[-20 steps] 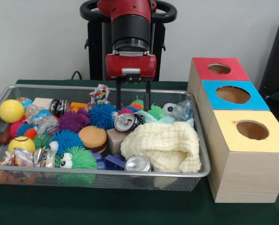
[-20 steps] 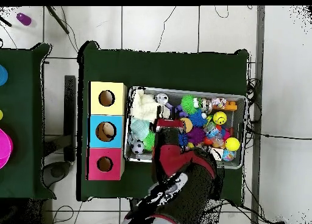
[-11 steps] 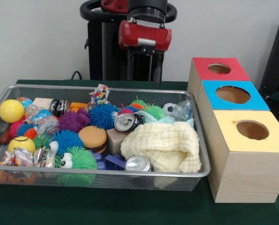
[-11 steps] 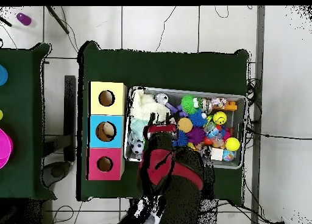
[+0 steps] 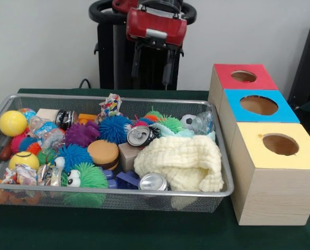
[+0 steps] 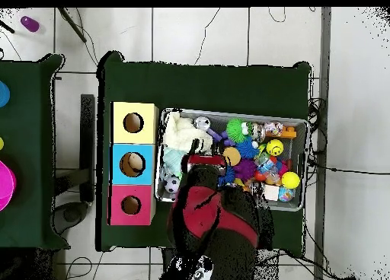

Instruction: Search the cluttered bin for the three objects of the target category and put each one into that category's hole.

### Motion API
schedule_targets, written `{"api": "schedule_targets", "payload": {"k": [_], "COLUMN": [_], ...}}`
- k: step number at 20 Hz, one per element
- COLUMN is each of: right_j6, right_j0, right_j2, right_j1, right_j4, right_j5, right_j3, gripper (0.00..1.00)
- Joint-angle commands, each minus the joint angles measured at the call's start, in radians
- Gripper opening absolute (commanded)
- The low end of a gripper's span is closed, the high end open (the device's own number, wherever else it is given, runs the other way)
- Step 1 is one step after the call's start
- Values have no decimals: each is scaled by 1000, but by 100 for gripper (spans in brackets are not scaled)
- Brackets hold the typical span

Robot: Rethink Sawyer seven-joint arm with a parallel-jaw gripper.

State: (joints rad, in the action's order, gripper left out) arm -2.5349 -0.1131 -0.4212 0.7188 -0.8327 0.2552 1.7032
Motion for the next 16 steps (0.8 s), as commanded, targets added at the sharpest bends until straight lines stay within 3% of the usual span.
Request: {"api": "schedule_targets", "payload": {"k": [1,4,6,7,9,12,16], "right_j6": [65,86,127,163,169,156,112], "right_j0": [-17,-43,-97,-131,-160,-188,-168], "right_j2": [-23,-63,-136,-185,-214,-244,-240], "right_j1": [-184,-228,-280,-335,-383,-404,-402], "right_j4": [167,247,369,475,561,603,593], "right_j5": [246,295,346,396,423,424,482], "right_j3": [-12,-19,-22,-26,-37,-43,-49], "gripper": [100,100,100,100,100,100,100]}}
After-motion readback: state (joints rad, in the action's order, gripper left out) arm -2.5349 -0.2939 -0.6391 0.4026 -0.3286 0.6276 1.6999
